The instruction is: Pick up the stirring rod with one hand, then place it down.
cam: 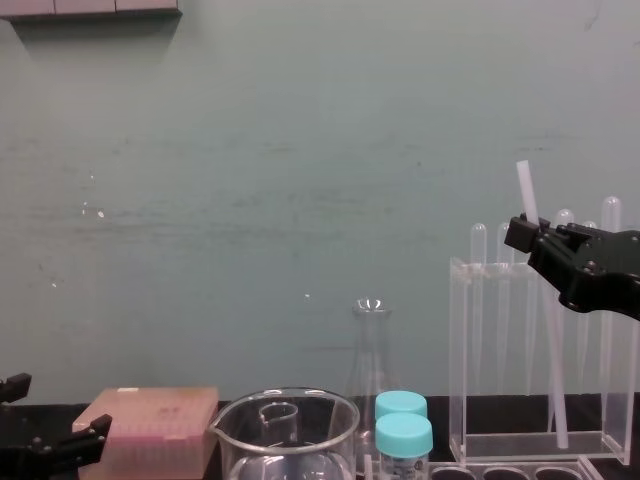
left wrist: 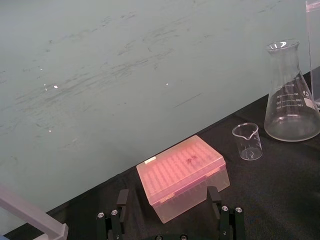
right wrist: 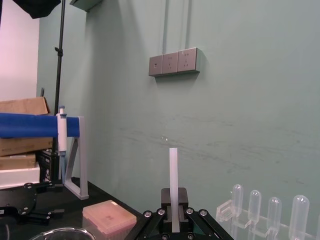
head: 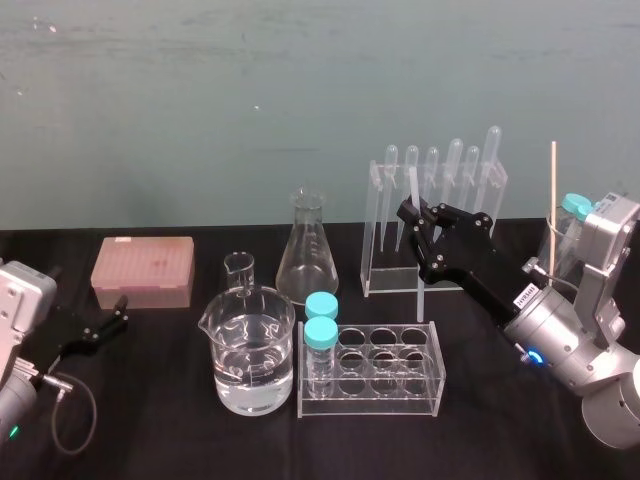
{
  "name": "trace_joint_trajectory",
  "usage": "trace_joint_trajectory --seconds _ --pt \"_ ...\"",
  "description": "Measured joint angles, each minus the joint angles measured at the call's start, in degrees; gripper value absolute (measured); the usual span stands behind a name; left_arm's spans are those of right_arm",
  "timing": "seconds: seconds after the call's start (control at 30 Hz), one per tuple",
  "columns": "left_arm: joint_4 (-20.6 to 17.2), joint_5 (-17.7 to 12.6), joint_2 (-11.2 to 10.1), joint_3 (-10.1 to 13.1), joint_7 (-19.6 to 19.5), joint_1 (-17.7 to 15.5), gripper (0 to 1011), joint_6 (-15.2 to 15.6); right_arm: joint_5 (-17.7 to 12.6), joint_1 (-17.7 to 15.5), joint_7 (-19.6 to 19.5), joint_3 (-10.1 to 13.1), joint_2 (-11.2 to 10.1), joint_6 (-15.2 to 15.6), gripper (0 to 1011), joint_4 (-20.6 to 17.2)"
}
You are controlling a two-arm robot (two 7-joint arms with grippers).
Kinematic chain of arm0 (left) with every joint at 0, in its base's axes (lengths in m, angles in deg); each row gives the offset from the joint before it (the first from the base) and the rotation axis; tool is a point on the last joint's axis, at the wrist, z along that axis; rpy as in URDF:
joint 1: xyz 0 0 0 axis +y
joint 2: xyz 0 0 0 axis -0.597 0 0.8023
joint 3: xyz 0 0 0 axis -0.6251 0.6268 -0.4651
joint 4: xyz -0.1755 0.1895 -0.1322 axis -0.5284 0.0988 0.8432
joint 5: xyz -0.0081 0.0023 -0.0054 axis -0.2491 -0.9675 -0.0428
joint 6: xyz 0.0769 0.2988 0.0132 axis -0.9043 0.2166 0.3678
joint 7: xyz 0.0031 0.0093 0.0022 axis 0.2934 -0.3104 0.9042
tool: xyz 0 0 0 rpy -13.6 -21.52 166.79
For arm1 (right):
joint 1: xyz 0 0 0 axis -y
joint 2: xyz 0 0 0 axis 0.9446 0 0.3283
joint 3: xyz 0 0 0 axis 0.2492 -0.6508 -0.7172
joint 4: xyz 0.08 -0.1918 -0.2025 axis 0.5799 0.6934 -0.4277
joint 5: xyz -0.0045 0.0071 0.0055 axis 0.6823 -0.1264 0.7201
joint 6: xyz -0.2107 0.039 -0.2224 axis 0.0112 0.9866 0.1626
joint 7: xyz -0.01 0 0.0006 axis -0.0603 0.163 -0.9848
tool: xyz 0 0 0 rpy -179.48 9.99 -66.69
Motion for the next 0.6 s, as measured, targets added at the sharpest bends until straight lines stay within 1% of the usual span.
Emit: trace_joint_trajectory --seconds 0.6 --pt "0.0 0.0 0.0 0.0 0.0 0.0 1000 0.0 0.0 0.0 0.0 0.0 0.0 0.0 70 0.0"
